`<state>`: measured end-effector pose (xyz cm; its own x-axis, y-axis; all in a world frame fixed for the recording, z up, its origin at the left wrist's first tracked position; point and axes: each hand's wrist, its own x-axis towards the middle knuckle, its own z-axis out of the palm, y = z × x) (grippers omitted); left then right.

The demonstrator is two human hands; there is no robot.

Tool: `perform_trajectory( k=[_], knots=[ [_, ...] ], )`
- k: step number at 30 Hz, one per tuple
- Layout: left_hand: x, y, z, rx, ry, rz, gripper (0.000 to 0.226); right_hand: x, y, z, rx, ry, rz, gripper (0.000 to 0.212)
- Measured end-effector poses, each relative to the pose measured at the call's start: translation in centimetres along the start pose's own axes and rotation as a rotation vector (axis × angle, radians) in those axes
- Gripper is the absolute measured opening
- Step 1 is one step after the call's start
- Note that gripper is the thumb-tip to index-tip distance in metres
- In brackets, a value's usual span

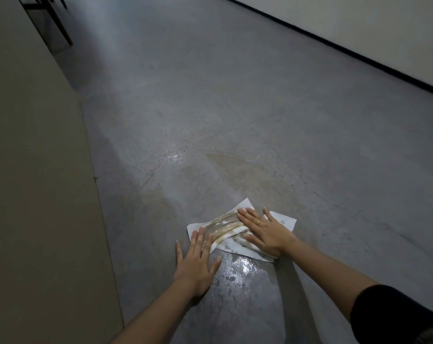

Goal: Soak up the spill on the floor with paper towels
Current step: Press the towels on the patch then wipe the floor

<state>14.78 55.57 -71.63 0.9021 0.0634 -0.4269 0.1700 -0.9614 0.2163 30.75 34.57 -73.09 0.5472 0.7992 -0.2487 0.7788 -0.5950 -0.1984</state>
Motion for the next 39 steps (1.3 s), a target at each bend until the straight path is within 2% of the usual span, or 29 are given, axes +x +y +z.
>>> perform_trajectory(
  k=[10,15,18,21,24,27,29,31,33,35,37,39],
  knots=[
    [-1.9,1.0,1.1,-0.005,-0.005,0.042,0.095,-3.5,-1.2,1.2,0.066,0.022,0.055,0.062],
    [-3.1,1.9,1.9,-0.026,0.007,0.023,0.100,-4.9,-1.8,1.9,0.066,0.017,0.101,0.064],
    [-3.2,3.0,2.1,-0.104,-0.011,-0.032,0.084,-5.1,-2.8,2.2,0.147,0.036,0.163,0.066],
    [-3.0,3.3,1.3,-0.252,-0.007,-0.065,0.072,-5.7,-3.7,2.0,0.321,0.231,0.273,0.075],
    [-3.2,2.7,0.9,-0.413,0.199,-0.069,0.079,-7.3,-4.8,2.3,0.363,0.433,0.466,0.074],
    [-3.8,2.3,1.9,-0.508,0.275,-0.058,0.096,-8.0,-6.9,3.6,0.473,0.418,0.677,0.088],
    [-4.1,2.8,2.2,-0.621,0.230,-0.080,0.089,-7.6,-8.4,4.3,0.484,0.373,0.719,0.096],
    [-4.5,3.4,1.9,-0.708,0.160,-0.093,0.078,-6.6,-9.5,4.5,0.485,0.359,0.711,0.092],
    [-4.9,3.8,1.6,-0.744,0.120,-0.087,0.076,-5.1,-10.2,4.0,0.500,0.360,0.660,0.086],
    [-5.2,3.8,1.1,-0.901,0.098,-0.112,0.077,-3.7,-10.6,3.6,0.486,0.340,0.604,0.083],
    [-5.3,3.3,0.6,-1.162,0.141,-0.206,0.069,-2.6,-11.0,3.5,0.457,0.313,0.580,0.083],
    [-5.3,2.2,0.6,-1.299,0.262,-0.297,0.059,-1.8,-11.6,3.6,0.437,0.305,0.555,0.083]
  ],
)
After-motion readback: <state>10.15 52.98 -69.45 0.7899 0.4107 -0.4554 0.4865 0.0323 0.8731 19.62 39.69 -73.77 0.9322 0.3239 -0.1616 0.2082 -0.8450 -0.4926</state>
